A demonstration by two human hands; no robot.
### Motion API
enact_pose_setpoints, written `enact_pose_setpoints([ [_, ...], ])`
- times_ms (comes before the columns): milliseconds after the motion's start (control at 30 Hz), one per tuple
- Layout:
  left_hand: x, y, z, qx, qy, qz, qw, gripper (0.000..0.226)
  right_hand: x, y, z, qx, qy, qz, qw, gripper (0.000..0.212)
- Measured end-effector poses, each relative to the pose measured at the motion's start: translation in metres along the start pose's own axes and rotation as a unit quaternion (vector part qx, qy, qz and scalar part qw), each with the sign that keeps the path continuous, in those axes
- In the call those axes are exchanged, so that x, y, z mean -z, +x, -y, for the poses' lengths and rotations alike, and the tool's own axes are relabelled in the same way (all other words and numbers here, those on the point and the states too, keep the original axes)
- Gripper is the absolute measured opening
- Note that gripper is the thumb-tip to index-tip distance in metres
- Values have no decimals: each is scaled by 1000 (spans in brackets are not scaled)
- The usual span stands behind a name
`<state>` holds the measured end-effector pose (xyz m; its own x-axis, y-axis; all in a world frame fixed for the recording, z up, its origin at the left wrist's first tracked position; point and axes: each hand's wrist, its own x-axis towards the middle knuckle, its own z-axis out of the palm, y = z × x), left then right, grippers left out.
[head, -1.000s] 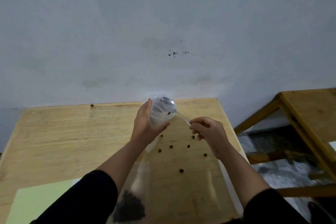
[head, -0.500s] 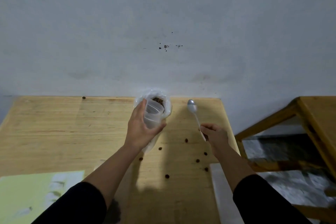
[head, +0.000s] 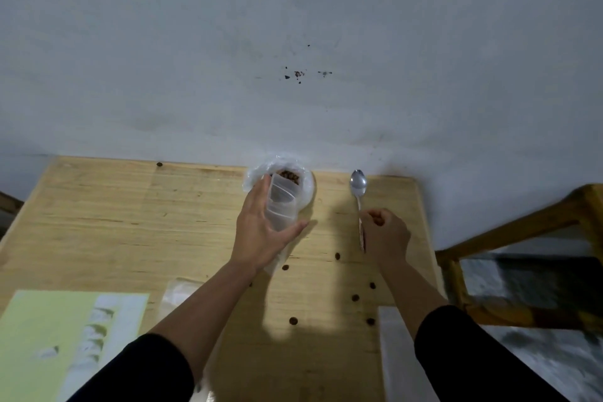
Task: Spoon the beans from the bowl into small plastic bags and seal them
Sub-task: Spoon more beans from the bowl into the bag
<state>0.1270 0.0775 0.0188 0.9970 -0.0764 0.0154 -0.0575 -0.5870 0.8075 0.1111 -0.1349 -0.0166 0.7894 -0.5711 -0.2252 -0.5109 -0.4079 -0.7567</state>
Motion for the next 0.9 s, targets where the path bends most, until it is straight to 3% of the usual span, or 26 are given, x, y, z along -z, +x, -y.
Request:
enact_pose_setpoints([
  [133,1,0,-9,-12,-2,-1,1000,106,-3,-18,48,64,151,114,980,12],
  [267,4,-2,-20,-23,-11,-2,1000,110,-3,-37,93,73,189,237,950,11],
  [333,8,-4,-24,-28,-11,3,1000,114,-3,-42,104,87,208,243,944,13],
  [467,28,-6,-24,-34,-14,0,999,117,0,-48,120,137,128,223,957,14],
  [667,75,-9,-15,-41,-87,-60,994,80,1,-73,155,151,107,281,942,8],
  [800,109,-18,-10,13,-181,-112,977,51,-4,-107,164,100,209,274,934,21],
  [900,130,-23,-2,56,-256,-141,955,43,-10,-134,157,110,274,252,922,15],
])
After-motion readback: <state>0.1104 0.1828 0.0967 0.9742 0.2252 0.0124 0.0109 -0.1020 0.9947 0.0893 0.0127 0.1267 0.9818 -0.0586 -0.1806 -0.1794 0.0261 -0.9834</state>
